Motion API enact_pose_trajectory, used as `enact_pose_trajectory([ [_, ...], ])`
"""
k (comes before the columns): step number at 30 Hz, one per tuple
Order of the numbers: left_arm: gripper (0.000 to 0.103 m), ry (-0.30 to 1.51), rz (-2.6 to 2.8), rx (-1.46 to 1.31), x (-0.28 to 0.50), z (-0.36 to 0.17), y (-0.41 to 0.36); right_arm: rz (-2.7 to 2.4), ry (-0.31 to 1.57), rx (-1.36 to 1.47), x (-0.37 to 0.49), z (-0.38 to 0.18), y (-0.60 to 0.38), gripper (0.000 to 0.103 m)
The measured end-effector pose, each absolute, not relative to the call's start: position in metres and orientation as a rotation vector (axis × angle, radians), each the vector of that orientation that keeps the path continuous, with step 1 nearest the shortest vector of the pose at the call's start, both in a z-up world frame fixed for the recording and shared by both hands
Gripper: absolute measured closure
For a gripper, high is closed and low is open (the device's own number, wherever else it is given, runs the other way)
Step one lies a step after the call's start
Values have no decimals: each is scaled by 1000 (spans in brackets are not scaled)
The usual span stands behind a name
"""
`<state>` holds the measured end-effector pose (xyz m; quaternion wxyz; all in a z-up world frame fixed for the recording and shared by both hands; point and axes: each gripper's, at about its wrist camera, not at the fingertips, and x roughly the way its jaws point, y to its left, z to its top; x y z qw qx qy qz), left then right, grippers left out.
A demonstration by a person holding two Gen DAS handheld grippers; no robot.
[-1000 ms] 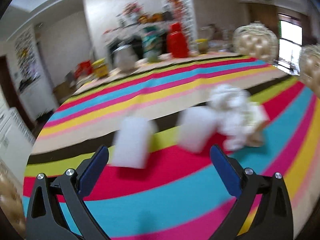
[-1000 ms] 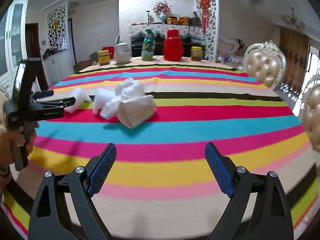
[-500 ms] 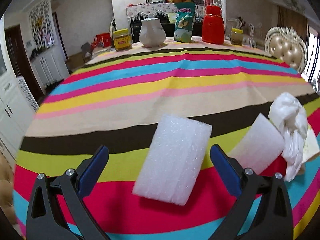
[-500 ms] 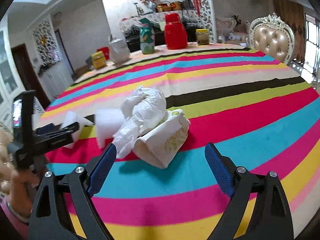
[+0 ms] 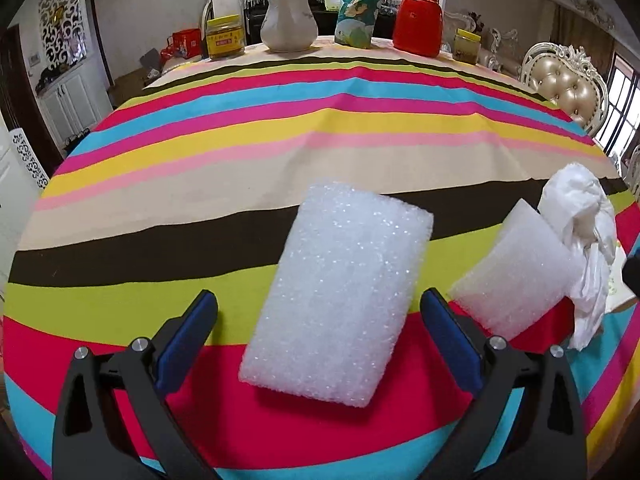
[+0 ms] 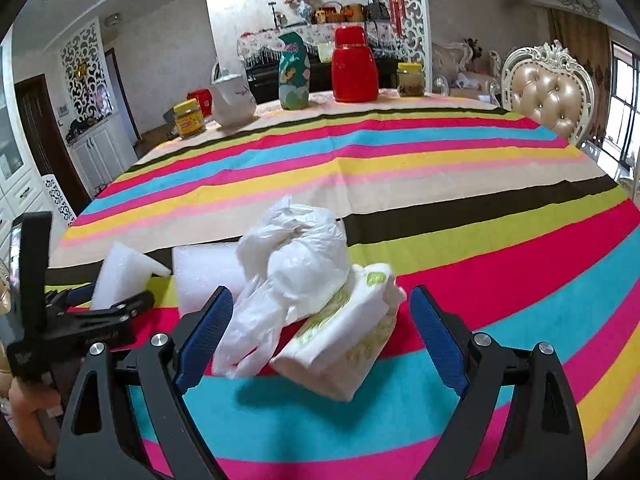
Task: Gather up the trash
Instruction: 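Grasp a white foam block with the left tool while the right grasps a white printed paper cup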
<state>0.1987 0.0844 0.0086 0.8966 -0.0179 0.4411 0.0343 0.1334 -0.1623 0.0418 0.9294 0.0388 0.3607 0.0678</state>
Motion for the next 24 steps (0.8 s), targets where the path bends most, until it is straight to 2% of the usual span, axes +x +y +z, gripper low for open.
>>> enact_pose_trajectory([
  [2,6,916,66,-44,198,8,86,139,772,77,135,33,-162,18],
  [3,14,915,63,-53,198,8,87,125,778,71,133,30,-162,22],
  [4,32,912,57,-64,197,9,89,107,779,79,130,27,-163,24],
  [5,40,912,49,-78,197,9,91,109,777,110,127,25,-168,25],
  [6,42,908,42,-92,197,9,93,114,774,139,124,24,-172,26],
  [9,44,896,7,-122,195,10,95,112,775,189,113,24,-186,26],
  [12,44,884,-2,-118,193,12,94,27,773,121,108,27,-196,28],
  [14,44,872,-5,-105,191,14,91,-15,785,105,109,25,-202,33],
  [19,43,857,-4,-96,188,17,89,-1,794,135,109,23,-209,34],
  [24,43,868,8,-122,189,15,95,38,823,14,125,23,-185,34],
])
